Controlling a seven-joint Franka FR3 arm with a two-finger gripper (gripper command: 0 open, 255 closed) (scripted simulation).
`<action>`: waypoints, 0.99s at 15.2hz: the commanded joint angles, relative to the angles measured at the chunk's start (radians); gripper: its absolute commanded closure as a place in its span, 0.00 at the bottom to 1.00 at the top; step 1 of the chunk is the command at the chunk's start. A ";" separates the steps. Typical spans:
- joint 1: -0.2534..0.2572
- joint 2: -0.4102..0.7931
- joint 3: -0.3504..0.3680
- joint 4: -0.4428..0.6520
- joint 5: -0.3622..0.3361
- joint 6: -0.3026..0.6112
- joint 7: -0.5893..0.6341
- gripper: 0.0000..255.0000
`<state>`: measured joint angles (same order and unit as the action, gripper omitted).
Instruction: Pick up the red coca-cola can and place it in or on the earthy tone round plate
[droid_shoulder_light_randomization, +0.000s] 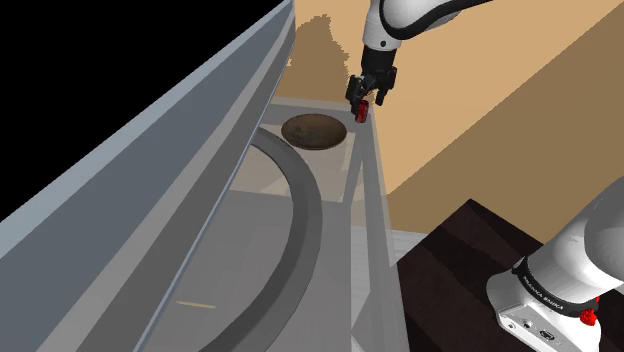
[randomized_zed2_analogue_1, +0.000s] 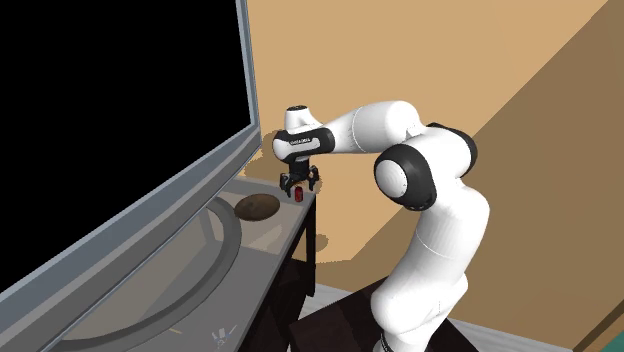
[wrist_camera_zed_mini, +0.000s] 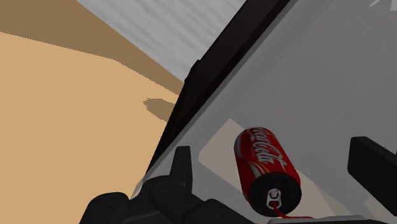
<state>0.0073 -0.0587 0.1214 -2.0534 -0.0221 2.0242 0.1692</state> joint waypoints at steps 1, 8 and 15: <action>0.000 0.000 0.000 0.000 0.000 0.000 0.000 0.00; 0.000 -0.001 0.000 -0.002 0.000 0.001 -0.001 1.00; 0.000 -0.009 0.000 0.030 0.002 -0.039 -0.002 1.00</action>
<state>0.0069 -0.0666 0.1211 -2.0355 -0.0207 1.9990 0.1672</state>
